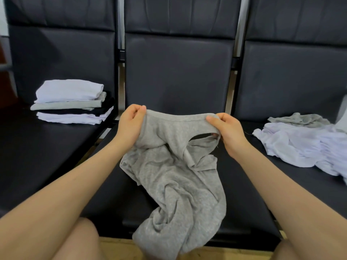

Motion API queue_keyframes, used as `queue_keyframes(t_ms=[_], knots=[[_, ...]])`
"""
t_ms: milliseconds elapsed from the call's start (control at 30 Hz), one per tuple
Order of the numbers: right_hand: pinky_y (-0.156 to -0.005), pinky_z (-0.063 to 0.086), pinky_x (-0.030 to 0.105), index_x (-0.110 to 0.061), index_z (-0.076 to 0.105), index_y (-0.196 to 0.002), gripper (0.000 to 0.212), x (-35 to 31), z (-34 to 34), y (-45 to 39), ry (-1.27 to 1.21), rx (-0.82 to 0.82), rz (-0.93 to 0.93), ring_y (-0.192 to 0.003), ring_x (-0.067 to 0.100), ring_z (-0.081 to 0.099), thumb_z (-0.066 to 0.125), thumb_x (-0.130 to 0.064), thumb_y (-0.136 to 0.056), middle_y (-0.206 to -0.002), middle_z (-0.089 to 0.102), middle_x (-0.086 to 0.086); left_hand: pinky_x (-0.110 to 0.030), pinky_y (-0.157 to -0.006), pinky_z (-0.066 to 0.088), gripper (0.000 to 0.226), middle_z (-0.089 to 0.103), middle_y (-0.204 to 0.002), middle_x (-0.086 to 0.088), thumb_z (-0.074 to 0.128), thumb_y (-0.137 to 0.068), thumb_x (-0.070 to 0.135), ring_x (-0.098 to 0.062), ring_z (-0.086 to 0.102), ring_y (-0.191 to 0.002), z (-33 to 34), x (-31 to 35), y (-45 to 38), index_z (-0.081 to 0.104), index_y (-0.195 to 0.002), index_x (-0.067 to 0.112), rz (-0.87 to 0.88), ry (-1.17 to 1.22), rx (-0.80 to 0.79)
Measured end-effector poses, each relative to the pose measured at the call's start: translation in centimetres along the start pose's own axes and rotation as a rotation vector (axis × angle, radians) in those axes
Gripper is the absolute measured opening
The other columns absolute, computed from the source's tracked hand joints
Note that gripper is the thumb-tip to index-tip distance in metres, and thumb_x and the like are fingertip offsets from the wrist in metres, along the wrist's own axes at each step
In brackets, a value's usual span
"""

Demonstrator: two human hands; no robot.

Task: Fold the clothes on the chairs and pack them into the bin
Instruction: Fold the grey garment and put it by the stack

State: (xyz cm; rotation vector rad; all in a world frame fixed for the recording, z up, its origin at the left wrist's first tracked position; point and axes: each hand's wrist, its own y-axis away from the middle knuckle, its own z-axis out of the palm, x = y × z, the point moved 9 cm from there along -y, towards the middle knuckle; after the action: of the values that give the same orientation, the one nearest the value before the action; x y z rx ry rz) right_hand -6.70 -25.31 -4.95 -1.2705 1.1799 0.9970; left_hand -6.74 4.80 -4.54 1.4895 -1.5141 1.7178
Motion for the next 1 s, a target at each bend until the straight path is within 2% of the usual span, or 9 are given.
queue_keyframes(t_ms=[167, 300, 433, 533, 633, 700, 800, 933, 1000], knots=[[-0.072, 0.045, 0.021, -0.016, 0.063, -0.091, 0.007, 0.7, -1.4, 0.1, 0.370, 0.046, -0.073, -0.081, 0.010, 0.058, 0.066, -0.022, -0.089, -0.084, 0.063, -0.006, -0.022, -0.055, 0.036, 0.029, 0.052, -0.062, 0.005, 0.051, -0.095, 0.034, -0.007, 0.048, -0.059, 1.1, -2.8, 0.7, 0.054, -0.070, 0.019, 0.022, -0.497, -0.215], [-0.073, 0.045, 0.025, -0.017, 0.063, -0.090, 0.009, 4.2, -2.5, 0.2, 0.638, -0.011, 0.059, -0.082, 0.012, 0.059, 0.069, -0.022, -0.086, -0.081, 0.062, -0.006, -0.029, -0.058, 0.042, 0.023, 0.063, -0.077, -0.002, 0.050, -0.094, 0.032, -0.020, 0.058, -0.074, 1.8, -5.5, 2.1, 0.061, -0.084, 0.015, -0.113, -0.767, -0.385], [-0.058, 0.043, 0.015, -0.027, 0.067, -0.077, 0.013, 6.7, -1.5, 1.7, 0.713, -0.322, 0.118, -0.065, 0.000, 0.059, 0.079, -0.033, -0.076, -0.068, 0.065, -0.011, -0.034, -0.072, 0.049, 0.030, 0.064, -0.097, 0.001, 0.045, -0.096, 0.036, -0.018, 0.060, -0.084, 6.1, -2.7, 2.9, 0.067, -0.099, 0.017, 0.056, -0.828, -0.448], [-0.069, 0.045, 0.017, -0.040, 0.064, -0.087, 0.028, 7.9, -0.2, 3.0, 0.803, -0.523, 0.091, -0.070, 0.001, 0.055, 0.083, -0.039, -0.068, -0.087, 0.058, -0.009, -0.029, -0.061, 0.046, 0.036, 0.063, -0.085, 0.010, 0.045, -0.091, 0.056, -0.010, 0.059, -0.078, 11.1, -1.8, 4.1, 0.065, -0.094, 0.026, 0.050, -0.814, -0.574], [-0.075, 0.047, 0.021, -0.048, 0.063, -0.088, 0.028, 7.9, -0.3, 3.1, 0.811, -0.531, 0.010, -0.076, 0.004, 0.055, 0.082, -0.037, -0.070, -0.094, 0.054, -0.009, -0.031, -0.069, 0.048, 0.037, 0.055, -0.083, 0.009, 0.051, -0.084, 0.064, -0.013, 0.057, -0.084, 15.0, -2.4, 6.2, 0.060, -0.089, 0.028, 0.091, -0.939, -0.753], [-0.077, 0.048, 0.022, -0.050, 0.064, -0.082, 0.022, 7.6, -0.5, 3.0, 0.835, -0.497, -0.067, -0.075, 0.003, 0.056, 0.078, -0.033, -0.076, -0.091, 0.054, -0.013, -0.030, -0.065, 0.042, 0.033, 0.051, -0.072, 0.008, 0.054, -0.088, 0.053, -0.013, 0.053, -0.074, 15.7, -2.4, 6.6, 0.054, -0.071, 0.024, 0.114, -0.842, -0.759], [-0.074, 0.042, 0.019, -0.044, 0.067, -0.074, 0.017, 6.9, -0.5, 2.7, 0.841, -0.442, -0.146, -0.071, 0.000, 0.055, 0.073, -0.032, -0.083, -0.083, 0.057, -0.014, -0.028, -0.061, 0.037, 0.040, 0.048, -0.062, 0.004, 0.055, -0.094, 0.037, -0.014, 0.048, -0.064, 13.7, -2.5, 5.6, 0.048, -0.059, 0.019, -0.085, -0.436, -0.632], [-0.079, 0.047, 0.025, -0.022, 0.074, -0.083, 0.009, 5.7, -2.1, 1.1, 0.742, -0.290, -0.157, -0.082, 0.008, 0.061, 0.068, -0.027, -0.088, -0.087, 0.068, -0.004, -0.033, -0.091, 0.049, 0.023, 0.067, -0.097, -0.002, 0.060, -0.091, 0.036, -0.018, 0.061, -0.095, 8.0, -4.3, 4.0, 0.070, -0.096, 0.015, -0.492, 0.130, -0.260], [-0.076, 0.047, 0.028, -0.018, 0.072, -0.082, 0.012, 5.1, -3.3, 0.3, 0.722, -0.183, -0.168, -0.079, 0.015, 0.062, 0.066, -0.025, -0.089, -0.083, 0.069, 0.001, -0.037, -0.092, 0.051, 0.032, 0.070, -0.106, -0.007, 0.062, -0.090, 0.037, -0.022, 0.065, -0.100, 5.2, -5.0, 3.5, 0.070, -0.107, 0.011, -0.566, 0.333, -0.144]])
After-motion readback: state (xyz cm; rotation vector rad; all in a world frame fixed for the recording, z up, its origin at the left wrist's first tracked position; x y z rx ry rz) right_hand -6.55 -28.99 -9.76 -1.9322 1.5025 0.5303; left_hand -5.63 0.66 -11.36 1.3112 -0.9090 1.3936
